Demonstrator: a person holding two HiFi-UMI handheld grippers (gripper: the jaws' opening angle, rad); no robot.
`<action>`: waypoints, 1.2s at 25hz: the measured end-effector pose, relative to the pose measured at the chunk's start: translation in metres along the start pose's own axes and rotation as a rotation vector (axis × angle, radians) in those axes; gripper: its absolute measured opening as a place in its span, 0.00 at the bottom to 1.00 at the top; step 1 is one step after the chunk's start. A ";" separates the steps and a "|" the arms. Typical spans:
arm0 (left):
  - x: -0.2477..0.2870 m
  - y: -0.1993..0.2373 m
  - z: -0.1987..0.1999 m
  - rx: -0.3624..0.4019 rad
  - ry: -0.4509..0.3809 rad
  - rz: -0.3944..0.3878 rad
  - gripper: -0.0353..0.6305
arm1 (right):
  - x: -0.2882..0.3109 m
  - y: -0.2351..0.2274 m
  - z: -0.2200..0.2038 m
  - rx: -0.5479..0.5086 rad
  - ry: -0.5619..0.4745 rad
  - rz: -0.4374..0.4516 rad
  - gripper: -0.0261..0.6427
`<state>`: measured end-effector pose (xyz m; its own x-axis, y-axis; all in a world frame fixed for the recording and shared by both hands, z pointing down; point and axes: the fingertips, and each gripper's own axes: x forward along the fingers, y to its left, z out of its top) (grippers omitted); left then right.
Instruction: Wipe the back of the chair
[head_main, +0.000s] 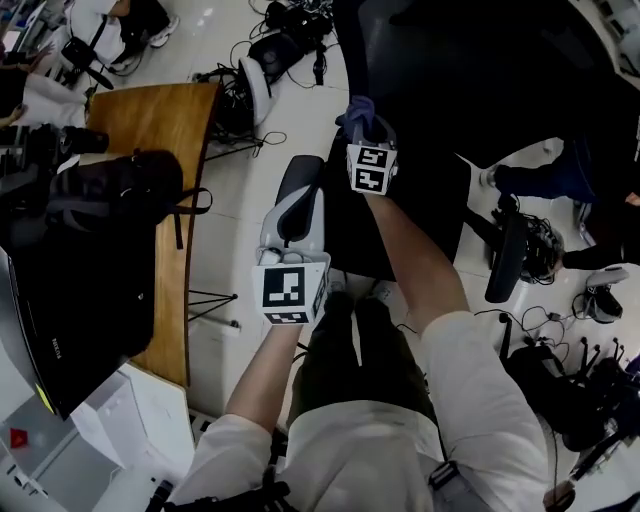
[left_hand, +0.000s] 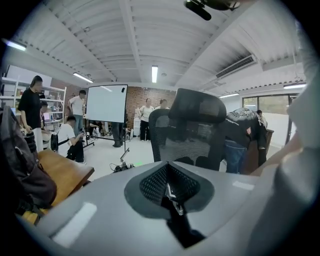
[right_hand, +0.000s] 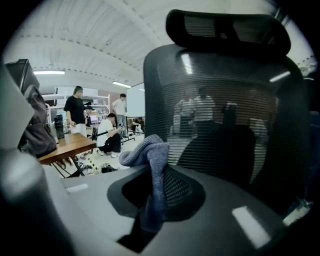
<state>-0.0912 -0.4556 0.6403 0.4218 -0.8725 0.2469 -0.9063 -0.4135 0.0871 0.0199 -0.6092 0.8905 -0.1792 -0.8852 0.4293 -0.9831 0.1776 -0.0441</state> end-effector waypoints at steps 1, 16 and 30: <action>-0.001 -0.006 -0.003 -0.007 0.006 -0.011 0.16 | -0.007 -0.012 -0.003 0.004 -0.003 -0.019 0.11; 0.107 -0.198 -0.040 -0.002 0.094 -0.277 0.16 | -0.134 -0.348 -0.086 0.192 0.061 -0.406 0.11; 0.049 -0.099 -0.036 -0.087 0.055 -0.087 0.16 | -0.056 -0.069 -0.067 0.116 0.043 0.016 0.11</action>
<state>0.0180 -0.4485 0.6787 0.4986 -0.8178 0.2876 -0.8665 -0.4603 0.1931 0.1004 -0.5427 0.9300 -0.1960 -0.8631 0.4654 -0.9782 0.1389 -0.1544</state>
